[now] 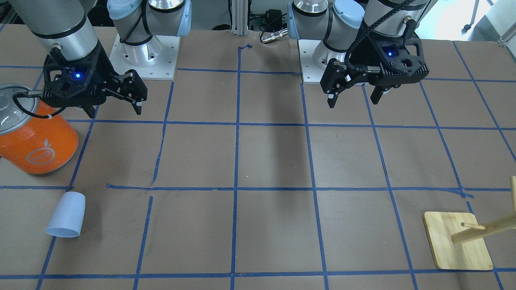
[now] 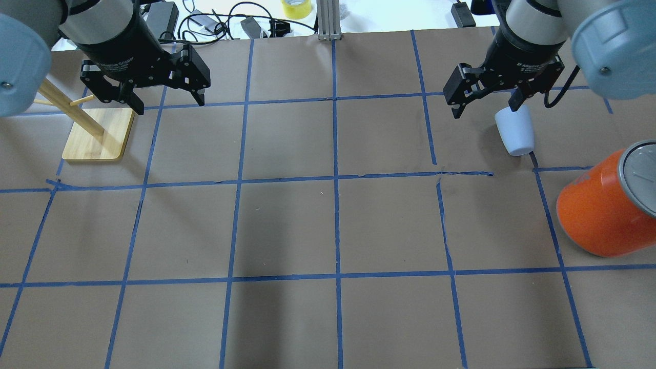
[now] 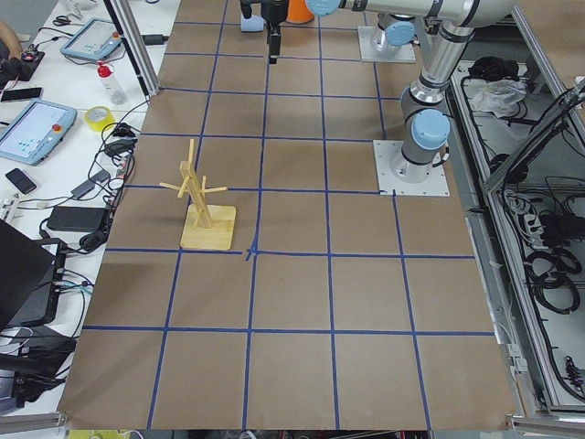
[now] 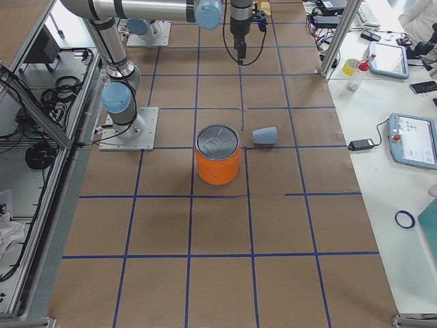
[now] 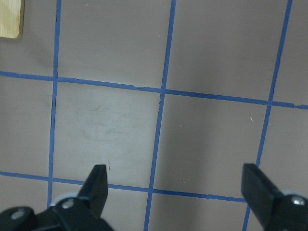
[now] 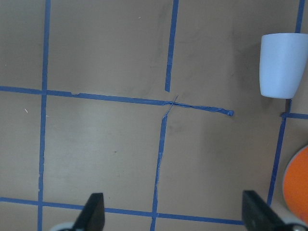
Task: Flip cup
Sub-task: 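Move the right gripper over the upright white cup, then lower the right gripper and grasp the cup by its rim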
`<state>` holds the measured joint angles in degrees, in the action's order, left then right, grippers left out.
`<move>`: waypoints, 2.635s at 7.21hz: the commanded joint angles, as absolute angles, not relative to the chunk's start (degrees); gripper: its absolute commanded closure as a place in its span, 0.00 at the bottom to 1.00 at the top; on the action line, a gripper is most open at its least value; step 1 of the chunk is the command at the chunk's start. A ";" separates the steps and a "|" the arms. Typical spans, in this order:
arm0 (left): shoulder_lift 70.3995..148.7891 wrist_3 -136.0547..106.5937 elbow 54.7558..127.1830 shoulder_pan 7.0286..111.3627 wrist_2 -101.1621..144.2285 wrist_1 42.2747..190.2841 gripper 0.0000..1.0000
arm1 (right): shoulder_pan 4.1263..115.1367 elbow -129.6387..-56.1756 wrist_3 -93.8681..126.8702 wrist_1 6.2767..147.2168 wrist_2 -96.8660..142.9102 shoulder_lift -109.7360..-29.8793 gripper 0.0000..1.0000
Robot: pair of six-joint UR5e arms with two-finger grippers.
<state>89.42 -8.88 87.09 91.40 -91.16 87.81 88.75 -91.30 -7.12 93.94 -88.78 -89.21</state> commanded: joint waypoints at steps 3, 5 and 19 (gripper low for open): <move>89.38 -8.88 87.01 91.41 -90.26 87.71 0.00 | 87.29 -90.19 -7.12 94.22 -89.21 -88.77 0.00; 89.38 -8.88 87.10 91.41 -90.26 87.63 0.00 | 85.87 -90.79 -6.95 93.87 -88.95 -88.59 0.00; 89.21 -9.32 87.28 91.41 -90.35 87.63 0.00 | 73.21 -90.61 -19.69 123.31 -88.94 -60.56 0.00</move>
<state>89.21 -9.25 87.28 91.41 -90.35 87.63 73.24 -90.44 -18.90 122.92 -88.79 -61.40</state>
